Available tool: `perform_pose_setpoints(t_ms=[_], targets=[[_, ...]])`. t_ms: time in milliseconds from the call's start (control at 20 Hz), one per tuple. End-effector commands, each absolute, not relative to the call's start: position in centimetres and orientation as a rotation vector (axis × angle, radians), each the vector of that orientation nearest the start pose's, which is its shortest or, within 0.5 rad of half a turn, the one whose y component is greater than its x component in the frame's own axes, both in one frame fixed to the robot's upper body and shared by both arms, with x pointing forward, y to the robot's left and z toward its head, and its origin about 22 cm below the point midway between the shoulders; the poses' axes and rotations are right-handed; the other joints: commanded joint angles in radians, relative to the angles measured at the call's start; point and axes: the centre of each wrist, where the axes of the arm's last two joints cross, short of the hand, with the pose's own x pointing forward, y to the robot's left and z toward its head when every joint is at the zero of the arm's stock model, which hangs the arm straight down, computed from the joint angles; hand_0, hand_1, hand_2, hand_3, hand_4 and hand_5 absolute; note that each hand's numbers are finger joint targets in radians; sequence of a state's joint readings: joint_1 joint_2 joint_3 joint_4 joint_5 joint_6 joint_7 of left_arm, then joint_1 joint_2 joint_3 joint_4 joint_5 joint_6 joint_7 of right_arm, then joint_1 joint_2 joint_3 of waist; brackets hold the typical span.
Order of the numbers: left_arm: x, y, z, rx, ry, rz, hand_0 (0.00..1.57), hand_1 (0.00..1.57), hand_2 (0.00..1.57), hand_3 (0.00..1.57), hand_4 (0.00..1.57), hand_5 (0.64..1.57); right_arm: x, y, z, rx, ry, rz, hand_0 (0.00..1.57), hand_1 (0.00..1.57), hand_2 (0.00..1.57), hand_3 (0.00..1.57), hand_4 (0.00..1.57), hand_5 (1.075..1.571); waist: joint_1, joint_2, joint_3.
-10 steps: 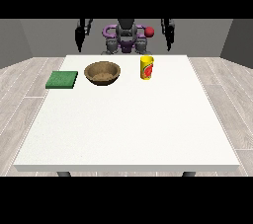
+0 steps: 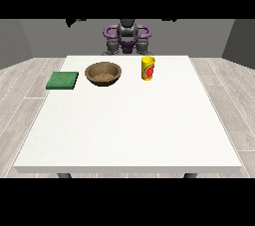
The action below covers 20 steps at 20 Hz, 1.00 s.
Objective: Pick the cup and pour the ball into the bowl, then pick the bowl and place it on the pad
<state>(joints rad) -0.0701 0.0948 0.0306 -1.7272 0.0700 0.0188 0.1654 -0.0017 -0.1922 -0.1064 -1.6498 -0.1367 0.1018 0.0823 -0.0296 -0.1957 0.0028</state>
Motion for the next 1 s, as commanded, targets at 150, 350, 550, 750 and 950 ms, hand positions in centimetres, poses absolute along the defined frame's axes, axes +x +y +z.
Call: perform_pose_setpoints(t_ms=[150, 350, 550, 750, 950], targets=[[24.6, 27.0, 8.1, -0.024, -1.725, 0.057, 0.0, 0.0, 0.0, 0.0, 0.0, 1.547, 23.0, -34.5, 4.5, -0.038, -1.666, -0.006, 0.0, 0.0, 0.0, 0.0, 0.0, 1.57, 0.03, 0.088, -0.0027], [25.2, 27.4, 7.0, -0.022, -1.792, 0.042, 0.0, 0.0, 0.0, 0.0, 0.0, 1.542, 24.5, -32.6, 5.6, -0.027, -1.691, 0.013, 0.0, 0.0, 0.0, 0.0, 0.0, 1.57, 0.038, 0.155, -0.0029], [26.0, 26.5, 4.6, 0.011, -1.845, 0.048, 0.0, 0.0, 0.0, 0.0, 0.0, 1.528, 23.8, -33.8, 3.2, 0.01, -1.759, 0.02, 0.0, 0.0, 0.0, 0.0, 0.0, 1.57, 0.001, 0.228, -0.0026], [27.0, 26.5, 1.7, 0.044, -1.885, 0.062, 0.0, 0.0, 0.0, 0.0, 0.0, 1.524, 25.3, -33.1, 4.6, 0.03, -1.8, 0.056, 0.0, 0.0, 0.0, 0.0, 0.0, 1.57, -0.024, 0.295, -0.0031], [26.5, 26.0, -2.5, 0.059, -1.894, 0.072, 0.0, 0.0, 0.0, 0.0, 0.0, 1.523, 25.2, -33.0, 4.2, 0.025, -1.822, 0.07, 0.0, 0.0, 0.0, 0.0, 0.0, 1.571, -0.042, 0.312, -0.0033]])
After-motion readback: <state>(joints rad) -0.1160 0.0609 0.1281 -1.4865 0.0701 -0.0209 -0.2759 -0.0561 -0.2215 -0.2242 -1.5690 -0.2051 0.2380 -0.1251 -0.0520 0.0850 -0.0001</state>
